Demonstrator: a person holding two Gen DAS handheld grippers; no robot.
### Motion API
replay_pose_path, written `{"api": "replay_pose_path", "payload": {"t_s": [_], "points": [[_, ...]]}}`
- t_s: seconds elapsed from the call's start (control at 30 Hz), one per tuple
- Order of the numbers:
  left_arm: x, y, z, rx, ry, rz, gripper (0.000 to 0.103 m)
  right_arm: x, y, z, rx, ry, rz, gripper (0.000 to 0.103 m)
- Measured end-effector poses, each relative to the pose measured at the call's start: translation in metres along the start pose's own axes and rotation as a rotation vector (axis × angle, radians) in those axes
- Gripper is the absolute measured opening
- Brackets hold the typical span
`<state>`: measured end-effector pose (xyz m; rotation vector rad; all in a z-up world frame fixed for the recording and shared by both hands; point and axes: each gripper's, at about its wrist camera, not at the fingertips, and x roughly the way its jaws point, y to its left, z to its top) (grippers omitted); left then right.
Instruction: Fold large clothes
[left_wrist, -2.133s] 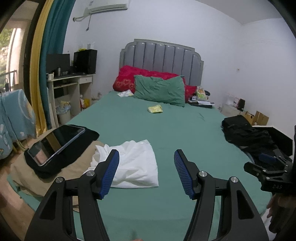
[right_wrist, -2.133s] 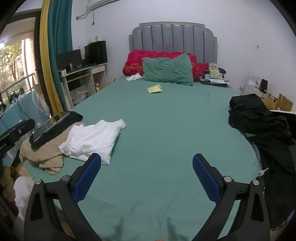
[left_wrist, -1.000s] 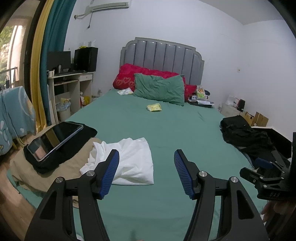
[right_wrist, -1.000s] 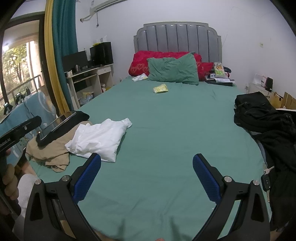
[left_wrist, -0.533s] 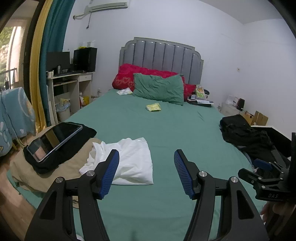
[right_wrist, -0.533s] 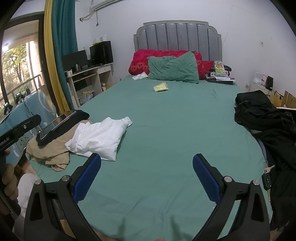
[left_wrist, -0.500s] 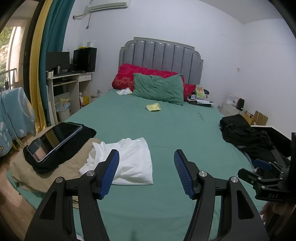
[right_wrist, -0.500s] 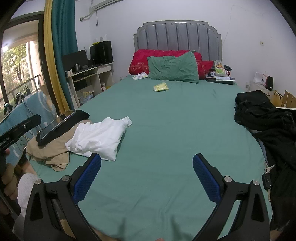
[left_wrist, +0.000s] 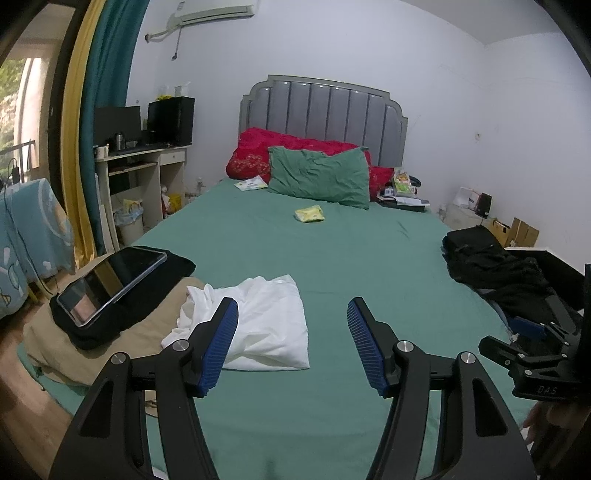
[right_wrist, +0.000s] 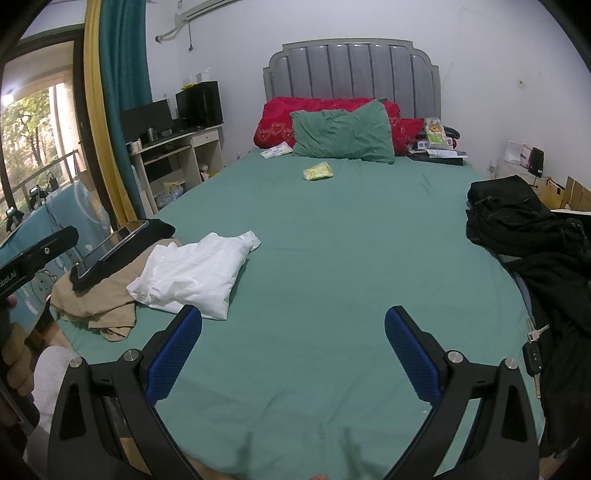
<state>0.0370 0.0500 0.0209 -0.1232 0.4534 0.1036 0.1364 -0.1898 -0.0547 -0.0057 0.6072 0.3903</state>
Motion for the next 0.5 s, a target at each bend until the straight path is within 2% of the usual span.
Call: {"api": "replay_pose_path", "payload": {"t_s": [0.5], "points": [[0.015, 0.005, -0.006, 0.016, 0.041, -0.037, 0.065, 0.007, -0.003, -0.006, 0.011, 0.015, 0.003, 0.099]]}}
